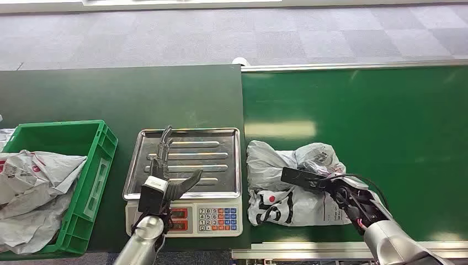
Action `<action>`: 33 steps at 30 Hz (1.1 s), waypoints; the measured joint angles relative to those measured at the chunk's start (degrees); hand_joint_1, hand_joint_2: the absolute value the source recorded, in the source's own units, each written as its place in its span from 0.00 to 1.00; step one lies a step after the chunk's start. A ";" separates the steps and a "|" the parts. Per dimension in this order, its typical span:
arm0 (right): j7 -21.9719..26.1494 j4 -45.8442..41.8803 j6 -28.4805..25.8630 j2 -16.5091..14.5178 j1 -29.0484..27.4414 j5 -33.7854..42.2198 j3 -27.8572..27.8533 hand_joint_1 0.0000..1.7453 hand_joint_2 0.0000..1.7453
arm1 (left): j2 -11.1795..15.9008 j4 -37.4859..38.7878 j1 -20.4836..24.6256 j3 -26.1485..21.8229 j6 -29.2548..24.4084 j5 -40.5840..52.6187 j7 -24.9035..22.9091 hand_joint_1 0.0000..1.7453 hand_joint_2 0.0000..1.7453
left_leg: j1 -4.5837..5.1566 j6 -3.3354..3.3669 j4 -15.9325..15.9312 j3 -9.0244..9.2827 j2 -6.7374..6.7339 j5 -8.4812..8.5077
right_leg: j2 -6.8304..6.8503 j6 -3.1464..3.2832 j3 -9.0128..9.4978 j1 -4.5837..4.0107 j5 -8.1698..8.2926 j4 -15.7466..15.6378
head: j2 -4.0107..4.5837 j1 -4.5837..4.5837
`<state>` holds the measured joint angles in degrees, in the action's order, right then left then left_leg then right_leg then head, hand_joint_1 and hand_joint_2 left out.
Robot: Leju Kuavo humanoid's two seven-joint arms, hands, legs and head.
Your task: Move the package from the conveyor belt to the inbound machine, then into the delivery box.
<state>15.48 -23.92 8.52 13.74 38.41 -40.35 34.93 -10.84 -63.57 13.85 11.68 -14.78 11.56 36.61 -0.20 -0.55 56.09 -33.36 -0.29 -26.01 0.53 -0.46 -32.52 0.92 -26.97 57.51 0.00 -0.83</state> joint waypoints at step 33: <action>19.34 -50.65 -41.22 -5.65 -14.14 8.80 -27.74 1.00 1.00 | -0.40 -13.83 -2.77 -0.19 -5.23 -9.74 3.21 0.00 1.00 | -0.01 0.00 -0.02 -0.04 -0.02 -0.02 | -0.01 0.00 -0.07 -0.01 -0.01 0.00 | 0.00 0.02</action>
<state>34.82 -74.57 -32.70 8.08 24.27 -31.55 7.18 -11.25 -77.40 11.08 11.49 -20.00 1.82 39.82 -0.21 -0.55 56.06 -33.40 -0.31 -26.03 0.53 -0.45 -32.59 0.91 -26.97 57.51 0.00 -0.81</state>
